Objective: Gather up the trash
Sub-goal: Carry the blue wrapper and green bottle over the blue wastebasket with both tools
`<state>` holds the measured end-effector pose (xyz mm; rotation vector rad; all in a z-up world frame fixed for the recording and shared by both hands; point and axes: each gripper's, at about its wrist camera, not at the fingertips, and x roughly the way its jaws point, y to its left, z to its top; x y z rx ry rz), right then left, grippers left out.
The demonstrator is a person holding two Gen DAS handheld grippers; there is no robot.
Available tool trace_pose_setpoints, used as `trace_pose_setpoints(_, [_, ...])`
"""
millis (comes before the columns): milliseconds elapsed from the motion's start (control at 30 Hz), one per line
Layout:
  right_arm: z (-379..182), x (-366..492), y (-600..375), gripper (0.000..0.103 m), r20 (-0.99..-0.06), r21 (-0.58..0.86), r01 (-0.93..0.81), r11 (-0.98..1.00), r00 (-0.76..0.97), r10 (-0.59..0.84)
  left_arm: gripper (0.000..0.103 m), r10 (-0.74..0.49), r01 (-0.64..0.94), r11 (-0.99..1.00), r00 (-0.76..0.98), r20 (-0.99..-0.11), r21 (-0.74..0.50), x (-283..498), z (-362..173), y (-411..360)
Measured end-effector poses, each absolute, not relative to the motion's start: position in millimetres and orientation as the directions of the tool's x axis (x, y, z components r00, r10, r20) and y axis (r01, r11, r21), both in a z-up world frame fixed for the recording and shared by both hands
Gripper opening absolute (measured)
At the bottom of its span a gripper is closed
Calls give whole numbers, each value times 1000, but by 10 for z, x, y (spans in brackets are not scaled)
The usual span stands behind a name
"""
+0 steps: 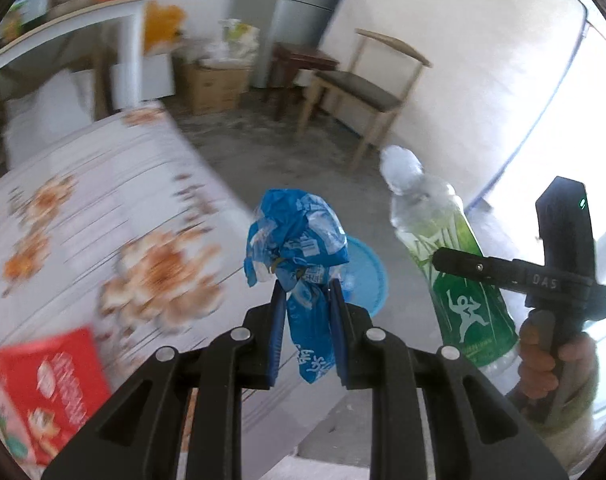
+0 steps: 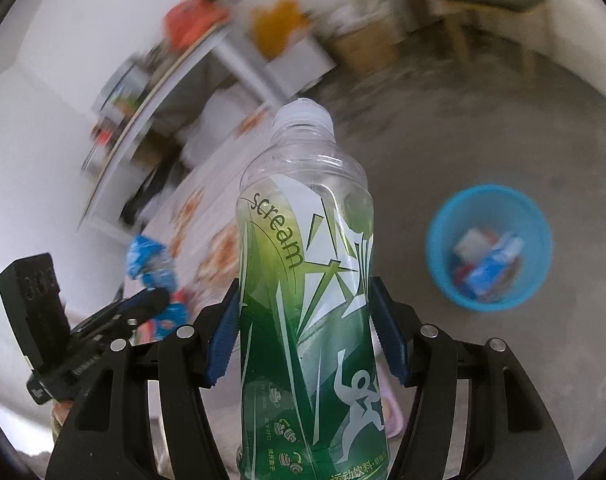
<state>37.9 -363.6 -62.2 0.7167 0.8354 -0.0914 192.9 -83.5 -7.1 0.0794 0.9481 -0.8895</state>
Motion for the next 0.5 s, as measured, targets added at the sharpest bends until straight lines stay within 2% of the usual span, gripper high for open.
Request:
trace_pose_setpoints(133, [-834, 54, -4095, 58, -717, 578, 456, 677, 680, 153, 20, -643, 748, 566, 137, -753, -347, 2003, -96, -1456])
trace_pose_setpoints(333, [-1480, 5, -4500, 58, -748, 626, 550, 553, 623, 228, 20, -567, 758, 525, -28, -823, -388, 2103, -512, -2341])
trace_pose_setpoints(500, [-1874, 336, -4826, 59, -757, 640, 580, 504, 591, 280, 23, -488, 771, 546, -27, -873, -329, 2222, -852, -2960])
